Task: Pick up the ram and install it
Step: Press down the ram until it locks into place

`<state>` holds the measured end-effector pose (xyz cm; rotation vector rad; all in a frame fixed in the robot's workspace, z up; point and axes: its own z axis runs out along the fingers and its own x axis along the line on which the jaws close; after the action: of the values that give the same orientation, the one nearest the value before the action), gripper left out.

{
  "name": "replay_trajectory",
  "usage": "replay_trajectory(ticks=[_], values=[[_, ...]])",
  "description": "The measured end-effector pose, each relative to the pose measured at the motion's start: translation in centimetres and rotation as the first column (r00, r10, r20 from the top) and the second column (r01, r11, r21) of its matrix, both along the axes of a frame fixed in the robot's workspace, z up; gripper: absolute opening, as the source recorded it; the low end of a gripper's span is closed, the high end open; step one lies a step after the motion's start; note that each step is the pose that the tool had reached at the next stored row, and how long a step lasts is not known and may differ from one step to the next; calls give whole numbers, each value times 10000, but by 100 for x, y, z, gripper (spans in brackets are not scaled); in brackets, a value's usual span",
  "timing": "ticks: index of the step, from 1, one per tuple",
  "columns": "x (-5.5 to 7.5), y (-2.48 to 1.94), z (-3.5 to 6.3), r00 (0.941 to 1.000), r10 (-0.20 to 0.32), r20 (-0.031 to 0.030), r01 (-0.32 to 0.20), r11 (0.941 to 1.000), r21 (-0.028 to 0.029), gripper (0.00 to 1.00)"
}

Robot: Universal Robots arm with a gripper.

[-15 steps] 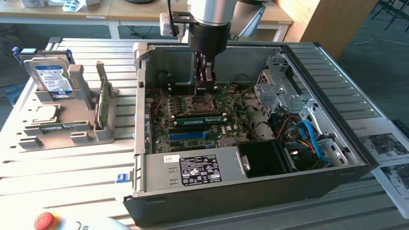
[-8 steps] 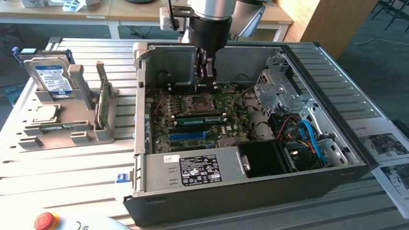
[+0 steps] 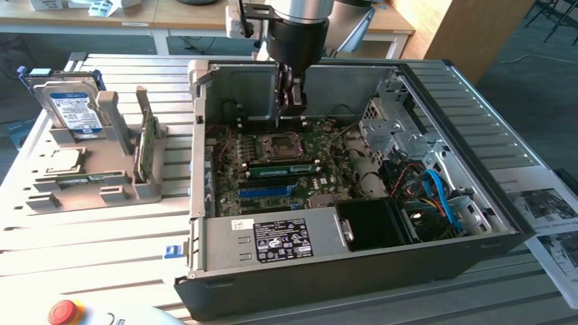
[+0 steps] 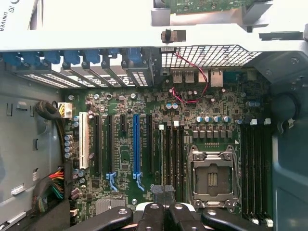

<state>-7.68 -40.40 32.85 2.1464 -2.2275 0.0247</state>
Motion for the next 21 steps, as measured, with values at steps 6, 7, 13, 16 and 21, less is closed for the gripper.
replay_trajectory(ticks=[6,7,13,16,21], values=[[1,0,1,10000,-1,0,1,10000,-2,10],[4,0,1,10000,0,-1,0,10000,-2,10],[62,0,1,10000,0,0,0,10000,-2,10],[94,0,1,10000,0,-1,0,10000,-2,10],[141,0,0,10000,1,0,-1,10000,-1,10]])
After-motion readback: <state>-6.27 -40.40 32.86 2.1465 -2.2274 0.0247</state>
